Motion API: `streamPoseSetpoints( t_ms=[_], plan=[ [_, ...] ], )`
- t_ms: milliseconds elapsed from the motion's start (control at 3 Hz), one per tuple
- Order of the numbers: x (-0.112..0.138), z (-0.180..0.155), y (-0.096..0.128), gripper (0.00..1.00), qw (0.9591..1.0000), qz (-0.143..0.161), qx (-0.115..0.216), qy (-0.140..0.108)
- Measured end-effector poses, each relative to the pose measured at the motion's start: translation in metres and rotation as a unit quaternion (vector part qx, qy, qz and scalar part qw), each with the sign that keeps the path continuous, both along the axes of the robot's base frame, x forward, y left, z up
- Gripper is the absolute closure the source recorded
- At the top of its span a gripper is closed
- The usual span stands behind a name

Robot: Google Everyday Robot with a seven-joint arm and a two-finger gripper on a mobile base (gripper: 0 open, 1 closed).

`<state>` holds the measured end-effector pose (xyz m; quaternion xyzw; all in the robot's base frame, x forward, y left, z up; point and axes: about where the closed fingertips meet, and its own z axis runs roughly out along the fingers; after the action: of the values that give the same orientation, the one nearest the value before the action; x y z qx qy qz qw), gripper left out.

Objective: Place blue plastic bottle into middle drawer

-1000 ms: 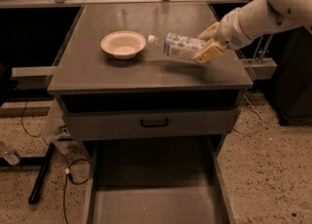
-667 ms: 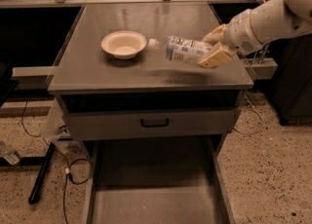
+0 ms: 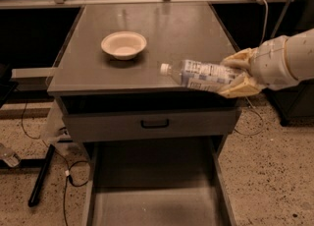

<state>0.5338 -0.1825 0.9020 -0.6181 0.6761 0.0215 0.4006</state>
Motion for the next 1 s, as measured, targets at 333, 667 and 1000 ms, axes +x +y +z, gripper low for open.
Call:
streamPoseSetpoints(
  t_ms=[333,667,1000],
  plan=[
    [-0.046,-0.038,-0.011,1.00,0.9999,-0.008,-0.009,0.005],
    [-0.081,-0.100,-0.014,1.00,0.9992,-0.014,-0.005,0.036],
    [-0.085,-0.168,-0.017,1.00,0.9960,-0.015,-0.005,0.088]
  ],
)
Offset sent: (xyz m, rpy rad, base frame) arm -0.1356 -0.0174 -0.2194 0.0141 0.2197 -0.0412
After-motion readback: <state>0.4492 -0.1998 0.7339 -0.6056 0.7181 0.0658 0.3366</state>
